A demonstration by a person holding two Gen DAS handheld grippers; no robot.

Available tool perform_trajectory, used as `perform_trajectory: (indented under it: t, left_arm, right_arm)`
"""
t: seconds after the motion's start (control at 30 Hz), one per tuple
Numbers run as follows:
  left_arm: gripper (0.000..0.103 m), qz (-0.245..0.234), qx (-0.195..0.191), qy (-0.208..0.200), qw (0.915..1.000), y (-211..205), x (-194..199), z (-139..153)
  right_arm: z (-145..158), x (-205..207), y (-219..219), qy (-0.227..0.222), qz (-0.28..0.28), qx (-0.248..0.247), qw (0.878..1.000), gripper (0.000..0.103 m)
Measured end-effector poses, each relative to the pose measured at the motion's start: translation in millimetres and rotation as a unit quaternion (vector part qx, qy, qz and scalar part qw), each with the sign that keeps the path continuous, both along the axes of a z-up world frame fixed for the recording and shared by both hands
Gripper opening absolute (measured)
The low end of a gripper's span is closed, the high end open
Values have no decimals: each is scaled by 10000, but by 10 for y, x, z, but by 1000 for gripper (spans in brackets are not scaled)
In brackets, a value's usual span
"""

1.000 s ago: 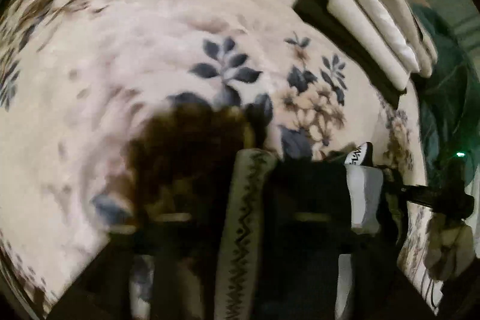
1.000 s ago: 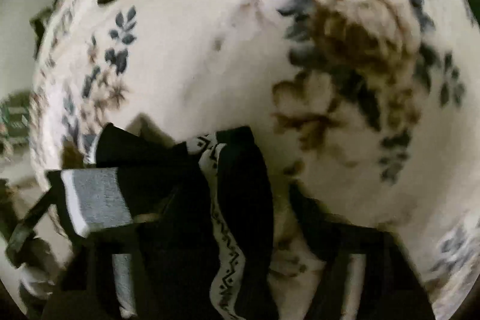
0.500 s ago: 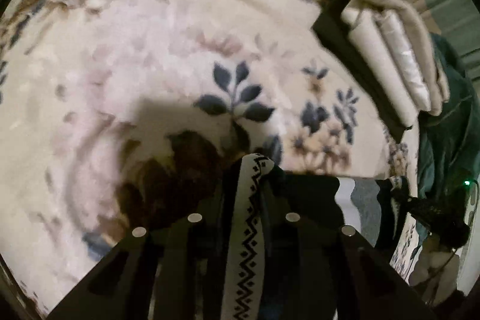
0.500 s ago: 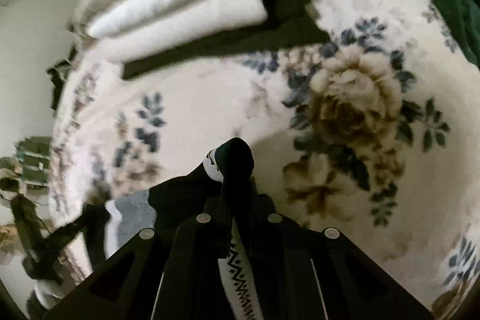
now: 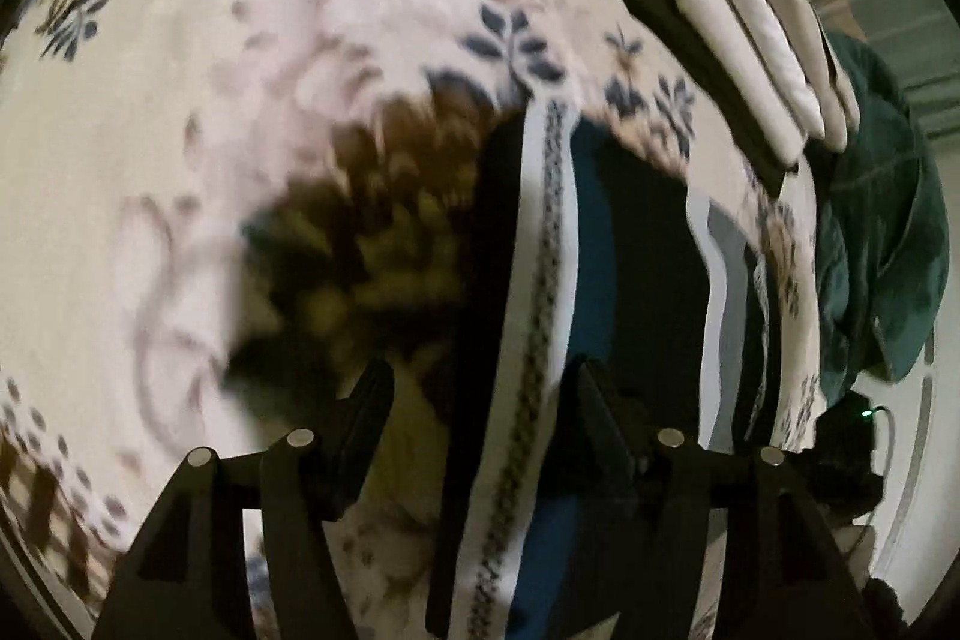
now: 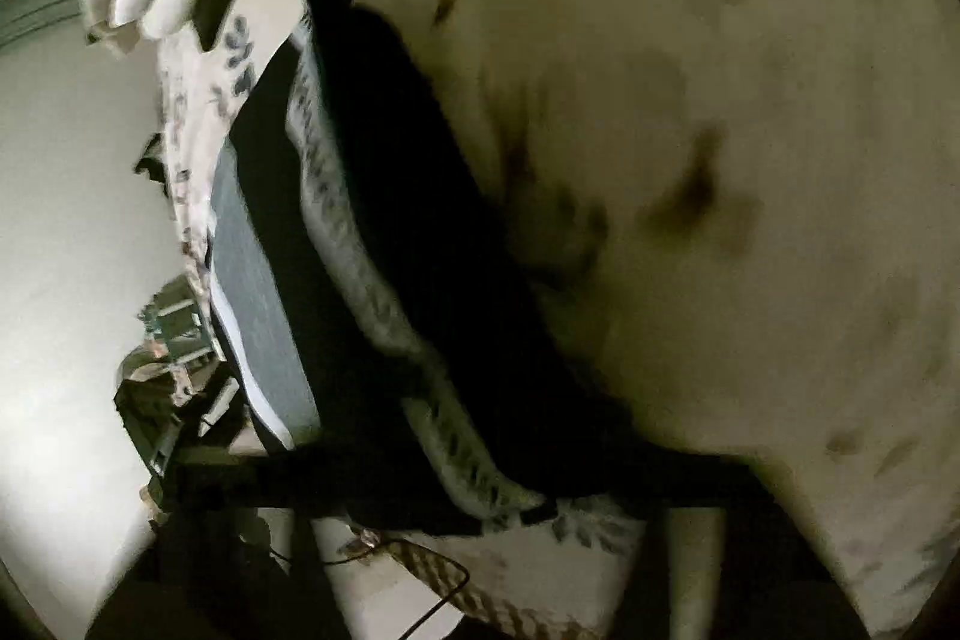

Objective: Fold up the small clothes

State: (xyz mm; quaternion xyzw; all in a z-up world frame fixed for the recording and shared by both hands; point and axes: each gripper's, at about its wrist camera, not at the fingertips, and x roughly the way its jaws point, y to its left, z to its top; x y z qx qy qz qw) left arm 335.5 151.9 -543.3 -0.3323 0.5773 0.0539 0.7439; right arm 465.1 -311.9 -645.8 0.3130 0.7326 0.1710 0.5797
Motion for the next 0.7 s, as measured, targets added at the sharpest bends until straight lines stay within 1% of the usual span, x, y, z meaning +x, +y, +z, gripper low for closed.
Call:
perform_trajectory:
  t: [0.07,0.1,0.2,0.27,0.3,0.33,0.37,0.4,0.5,0.53,0.57,0.6,0.63,0.67,0.7]
  left_arm:
    - [61,-46,13,96,9999,-70,-21,-31]
    - [61,-73,-16,112,9999,-100,-16,-40]
    - [61,-165,18,130,9998,-149,35,-34]
    - [62,-258,79,91,9996,-159,81,-19]
    - [63,-284,42,86,9996,-154,109,-35]
    - [65,-287,-13,109,9995,-144,124,-58]
    - [66,-271,-78,129,9995,-130,133,-84]
    - [66,-242,-190,119,9995,-112,145,-118]
    - [67,-223,-334,88,9992,-85,147,-160]
    - [67,-222,-393,69,9990,-85,151,-181]
    - [67,-216,-423,66,9988,-85,151,-197]
    - [67,-196,-440,56,9988,-86,149,-209]
    - [67,-175,-417,62,9990,-91,151,-212]
    - [67,-167,-386,67,9991,-100,155,-203]
    - [67,-181,-375,64,9991,-107,163,-190]
  right_arm:
    - [133,-117,-161,-257,-317,-121,9991,5]
    - [130,-161,-236,-256,-422,-147,9987,5]
    - [-1,-276,-339,70,-498,172,9986,6]
    - [20,-320,-366,61,-558,190,9982,17]
    - [51,-327,-385,34,-570,174,9982,33]
    - [80,-358,-405,-9,-650,239,9976,53]
    - [111,-391,-445,-96,-852,431,9954,61]
    - [128,-394,-503,-172,-988,567,9933,65]
    - [116,-204,-489,-232,-1171,637,9908,65]
    - [92,-128,-466,-279,-1152,615,9910,65]
    - [38,-37,-365,-319,-968,558,9932,65]
    - [-40,1,-264,-191,-784,598,9949,64]
    - [-95,-7,-251,-66,-695,617,9956,40]
    - [-154,-42,-147,96,-546,619,9965,16]
    - [-144,-63,-172,110,-559,629,9964,5]
